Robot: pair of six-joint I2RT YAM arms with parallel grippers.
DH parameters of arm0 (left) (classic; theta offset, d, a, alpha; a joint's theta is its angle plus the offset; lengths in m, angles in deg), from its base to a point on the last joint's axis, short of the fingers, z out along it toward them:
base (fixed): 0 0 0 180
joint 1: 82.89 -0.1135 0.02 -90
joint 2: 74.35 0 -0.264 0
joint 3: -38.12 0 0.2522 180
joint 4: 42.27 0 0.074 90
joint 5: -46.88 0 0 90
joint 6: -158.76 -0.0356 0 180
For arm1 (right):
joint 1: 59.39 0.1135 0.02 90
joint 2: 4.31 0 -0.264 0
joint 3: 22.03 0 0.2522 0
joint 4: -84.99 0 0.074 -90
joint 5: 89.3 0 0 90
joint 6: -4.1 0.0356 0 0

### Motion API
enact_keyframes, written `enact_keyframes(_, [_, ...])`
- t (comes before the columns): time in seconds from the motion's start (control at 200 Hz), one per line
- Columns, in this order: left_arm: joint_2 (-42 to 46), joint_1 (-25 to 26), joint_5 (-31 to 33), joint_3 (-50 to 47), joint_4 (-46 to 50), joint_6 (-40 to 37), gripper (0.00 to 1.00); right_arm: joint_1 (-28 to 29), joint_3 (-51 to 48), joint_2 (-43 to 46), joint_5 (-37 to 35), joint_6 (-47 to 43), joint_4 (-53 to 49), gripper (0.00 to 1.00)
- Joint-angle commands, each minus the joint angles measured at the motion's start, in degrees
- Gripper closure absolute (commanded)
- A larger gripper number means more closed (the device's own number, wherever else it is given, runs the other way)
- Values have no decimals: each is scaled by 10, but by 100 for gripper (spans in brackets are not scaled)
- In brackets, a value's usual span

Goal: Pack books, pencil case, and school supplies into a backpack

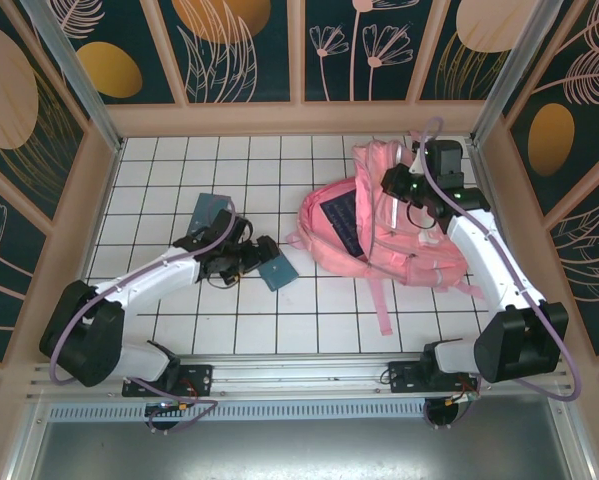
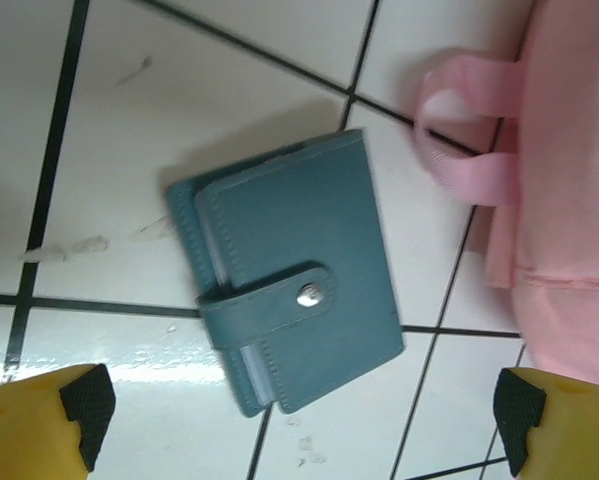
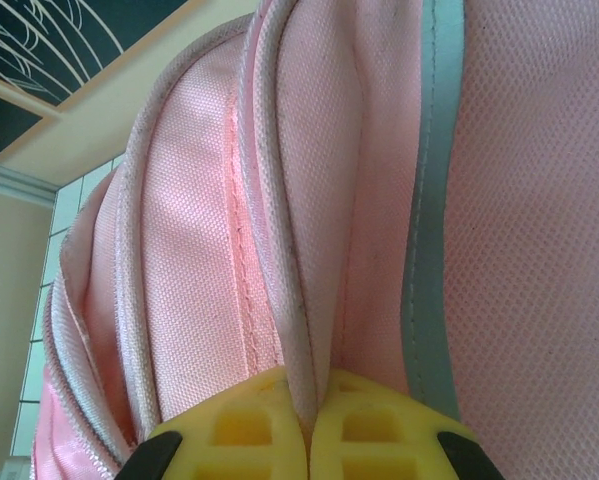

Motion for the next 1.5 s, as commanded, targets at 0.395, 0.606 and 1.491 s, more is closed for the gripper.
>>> enact_keyframes(0.395, [-14,-3,-52,-103,-184,79,5,68,-40,-28,23,-18,40,100])
enact_keyframes(0.606, [-55,-3,-63,-98,-218,74,5,85,-49,-42,31,-12,50,100])
enact_keyframes(1.491, [-118,-3,-119,-89,-337,97,11,120,-79,-43,33,6,72,100])
